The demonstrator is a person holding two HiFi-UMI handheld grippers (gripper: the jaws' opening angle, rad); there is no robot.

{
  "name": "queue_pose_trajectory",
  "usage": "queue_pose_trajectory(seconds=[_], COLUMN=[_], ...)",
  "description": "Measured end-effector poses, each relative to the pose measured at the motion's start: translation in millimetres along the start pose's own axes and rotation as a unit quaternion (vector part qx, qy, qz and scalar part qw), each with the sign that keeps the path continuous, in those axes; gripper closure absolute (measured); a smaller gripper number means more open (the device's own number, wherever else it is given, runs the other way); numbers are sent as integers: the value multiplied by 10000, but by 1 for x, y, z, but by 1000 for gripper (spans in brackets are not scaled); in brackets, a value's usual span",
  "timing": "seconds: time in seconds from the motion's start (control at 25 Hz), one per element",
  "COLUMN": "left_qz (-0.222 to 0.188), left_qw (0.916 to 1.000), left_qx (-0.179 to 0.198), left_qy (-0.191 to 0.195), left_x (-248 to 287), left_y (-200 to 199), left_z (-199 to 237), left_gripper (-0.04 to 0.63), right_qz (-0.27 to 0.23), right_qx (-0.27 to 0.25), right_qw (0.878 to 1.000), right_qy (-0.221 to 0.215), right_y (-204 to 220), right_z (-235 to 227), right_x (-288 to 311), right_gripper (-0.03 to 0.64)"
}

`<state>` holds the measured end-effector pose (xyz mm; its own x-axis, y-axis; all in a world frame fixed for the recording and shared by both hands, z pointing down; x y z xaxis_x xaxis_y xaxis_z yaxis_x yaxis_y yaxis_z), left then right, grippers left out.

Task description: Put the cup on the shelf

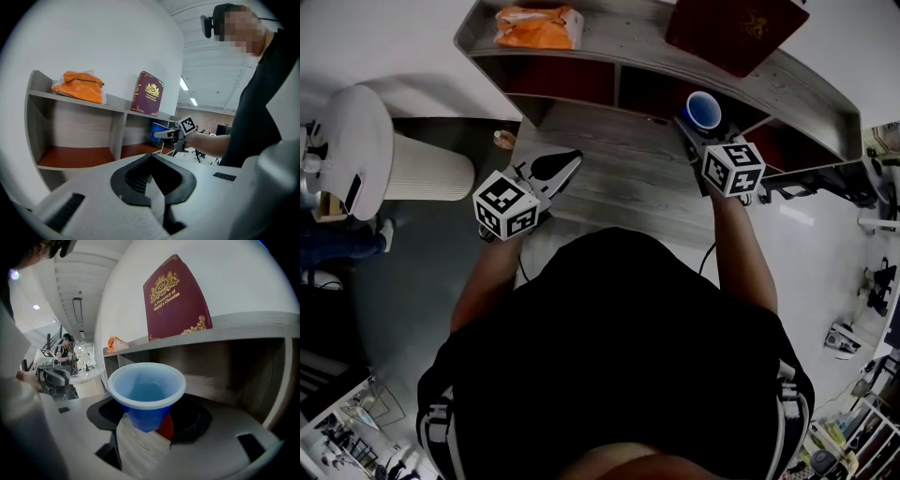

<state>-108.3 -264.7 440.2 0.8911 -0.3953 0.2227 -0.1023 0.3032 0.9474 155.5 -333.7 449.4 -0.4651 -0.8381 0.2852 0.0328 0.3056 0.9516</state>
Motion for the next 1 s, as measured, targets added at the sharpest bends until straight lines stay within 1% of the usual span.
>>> queue_pose_trajectory(seconds=[0.08,0.2,0.4,0.64,1.0], left_qz=[6,24,30,53,122], left_qw=[9999,9997,9992,9990,9990], left_qx=[-49,-126,-210,-269,-280], left_qy=[-93,-204,-349,-365,-334], left_x=[1,3,3,14,23], left_y=[1,3,6,8,10], left_z=[3,7,10,11,7], left_gripper=[578,578,578,578,578], right_qz=[63,188,377,520,635], right_qx=[-25,-91,-66,41,63], right_qw=[10000,9997,9991,9985,9979], right_qy=[-4,101,180,190,102], right_y=[4,13,26,39,53], right_z=[-8,-26,-48,-63,-65], right_x=[10,21,35,47,64], right_gripper=[331,331,331,331,331])
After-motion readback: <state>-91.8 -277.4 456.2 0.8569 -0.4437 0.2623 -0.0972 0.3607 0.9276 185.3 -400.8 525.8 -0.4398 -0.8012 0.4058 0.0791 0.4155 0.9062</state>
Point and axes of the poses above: the fingertips, and each gripper's own axes: x forward along the fingers, z to its left, y out of its underside, the point moved 4 cm from there along -x, backward along the fingers, and after that the axes turned 3 degrees about -z, right-handed, at the moved point
